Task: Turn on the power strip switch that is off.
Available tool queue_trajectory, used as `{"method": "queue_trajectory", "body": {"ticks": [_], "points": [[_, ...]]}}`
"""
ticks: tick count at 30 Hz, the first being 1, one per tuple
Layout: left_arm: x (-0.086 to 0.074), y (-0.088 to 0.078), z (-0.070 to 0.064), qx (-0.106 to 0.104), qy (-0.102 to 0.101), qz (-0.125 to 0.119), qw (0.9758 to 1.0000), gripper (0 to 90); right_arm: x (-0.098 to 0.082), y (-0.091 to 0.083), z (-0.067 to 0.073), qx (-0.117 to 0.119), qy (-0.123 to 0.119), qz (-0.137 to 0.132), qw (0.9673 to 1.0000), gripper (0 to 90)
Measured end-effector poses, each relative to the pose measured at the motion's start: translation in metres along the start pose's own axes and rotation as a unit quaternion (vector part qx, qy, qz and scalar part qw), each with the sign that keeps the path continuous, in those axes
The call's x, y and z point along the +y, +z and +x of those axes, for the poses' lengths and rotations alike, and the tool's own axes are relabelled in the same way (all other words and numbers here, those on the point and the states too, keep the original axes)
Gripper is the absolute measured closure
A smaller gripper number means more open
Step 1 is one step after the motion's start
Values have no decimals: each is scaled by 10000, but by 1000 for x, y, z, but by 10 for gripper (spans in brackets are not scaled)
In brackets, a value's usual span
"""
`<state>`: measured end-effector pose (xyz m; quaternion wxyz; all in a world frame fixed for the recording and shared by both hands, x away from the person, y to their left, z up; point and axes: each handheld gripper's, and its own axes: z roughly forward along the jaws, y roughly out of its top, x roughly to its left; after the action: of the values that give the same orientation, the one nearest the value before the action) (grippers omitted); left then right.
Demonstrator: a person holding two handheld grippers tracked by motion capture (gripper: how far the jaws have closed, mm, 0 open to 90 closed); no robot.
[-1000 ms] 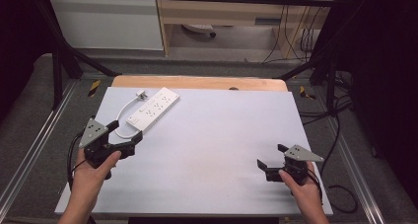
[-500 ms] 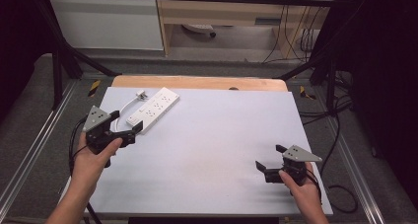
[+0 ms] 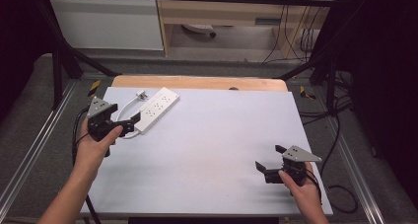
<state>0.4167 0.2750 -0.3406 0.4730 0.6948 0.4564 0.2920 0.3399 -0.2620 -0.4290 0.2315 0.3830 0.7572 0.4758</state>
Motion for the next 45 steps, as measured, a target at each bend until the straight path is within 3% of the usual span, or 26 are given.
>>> {"method": "queue_trajectory", "body": {"ticks": [9, 18, 26, 30, 45], "points": [[13, 14, 4, 39, 207, -16, 9998, 101, 0, 1, 1, 41, -23, -2, 10000, 31], [24, 24, 11, 69, 150, -131, 9998, 100, 1, 0, 3, 21, -24, -25, 10000, 30], [26, 35, 19, 140, 165, -12, 9998, 101, 1, 1, 3, 35, -23, -1, 10000, 29], [27, 44, 20, 218, 292, 130, 9993, 102, 0, 1, 3, 34, -65, 10, 10000, 28], [22, 78, 24, 324, 87, 283, 9990, 114, 0, 2, 3, 53, -71, 24, 10000, 26]]}}
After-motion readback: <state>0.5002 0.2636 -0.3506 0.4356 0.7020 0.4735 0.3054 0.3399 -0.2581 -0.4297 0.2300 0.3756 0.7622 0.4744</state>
